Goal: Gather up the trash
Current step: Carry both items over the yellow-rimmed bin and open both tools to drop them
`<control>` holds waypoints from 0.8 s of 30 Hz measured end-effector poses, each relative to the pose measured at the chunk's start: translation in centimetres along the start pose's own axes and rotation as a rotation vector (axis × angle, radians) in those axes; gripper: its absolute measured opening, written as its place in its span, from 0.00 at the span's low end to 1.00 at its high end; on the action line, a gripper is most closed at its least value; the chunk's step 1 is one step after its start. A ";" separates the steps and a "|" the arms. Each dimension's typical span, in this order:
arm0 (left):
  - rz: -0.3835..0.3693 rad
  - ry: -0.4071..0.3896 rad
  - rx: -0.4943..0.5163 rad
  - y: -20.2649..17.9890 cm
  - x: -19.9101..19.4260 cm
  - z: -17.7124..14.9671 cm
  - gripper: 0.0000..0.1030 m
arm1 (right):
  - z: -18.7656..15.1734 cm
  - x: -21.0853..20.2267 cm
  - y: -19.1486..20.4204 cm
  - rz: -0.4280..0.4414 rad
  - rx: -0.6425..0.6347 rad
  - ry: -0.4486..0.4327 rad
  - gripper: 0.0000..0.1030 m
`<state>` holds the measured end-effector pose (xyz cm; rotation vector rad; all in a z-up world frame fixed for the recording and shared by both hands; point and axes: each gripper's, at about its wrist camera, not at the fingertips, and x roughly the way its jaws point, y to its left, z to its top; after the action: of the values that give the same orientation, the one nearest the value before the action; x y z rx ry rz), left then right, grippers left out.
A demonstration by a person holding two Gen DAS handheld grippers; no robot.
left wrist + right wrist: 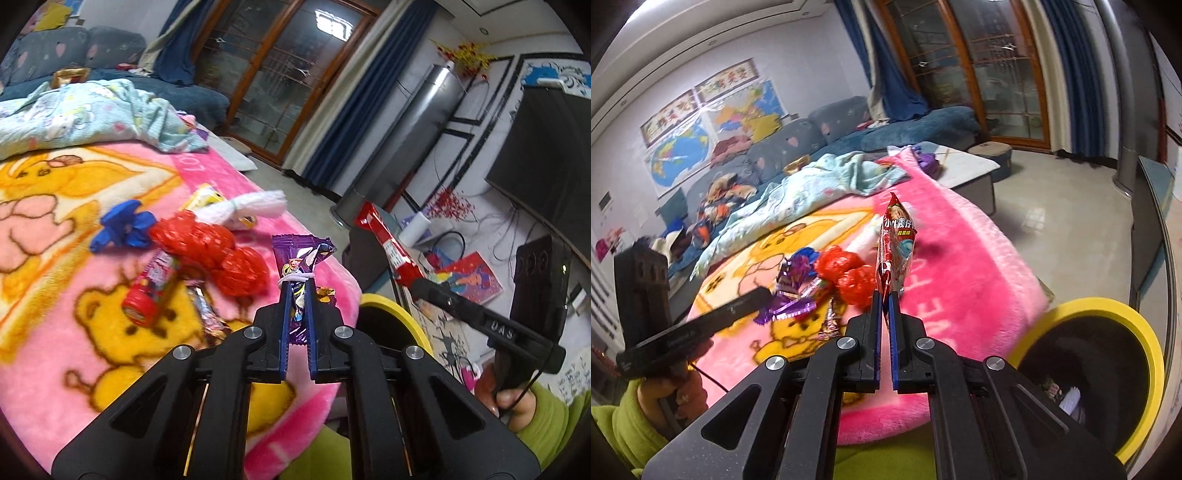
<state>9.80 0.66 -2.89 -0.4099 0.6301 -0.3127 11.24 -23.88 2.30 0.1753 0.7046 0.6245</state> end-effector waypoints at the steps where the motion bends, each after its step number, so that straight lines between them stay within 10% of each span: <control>1: -0.006 0.007 0.010 -0.4 0.3 -0.1 0.04 | 0.0 -0.3 -0.3 -0.011 0.006 -0.005 0.04; 24: -0.135 0.146 0.236 -9.7 7.7 -1.7 0.03 | -3.6 -4.6 -10.3 -0.265 0.258 0.040 0.04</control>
<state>13.14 -11.44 -3.54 -0.2037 0.7003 -0.5437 11.10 -35.07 -1.50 0.3027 0.8303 0.2832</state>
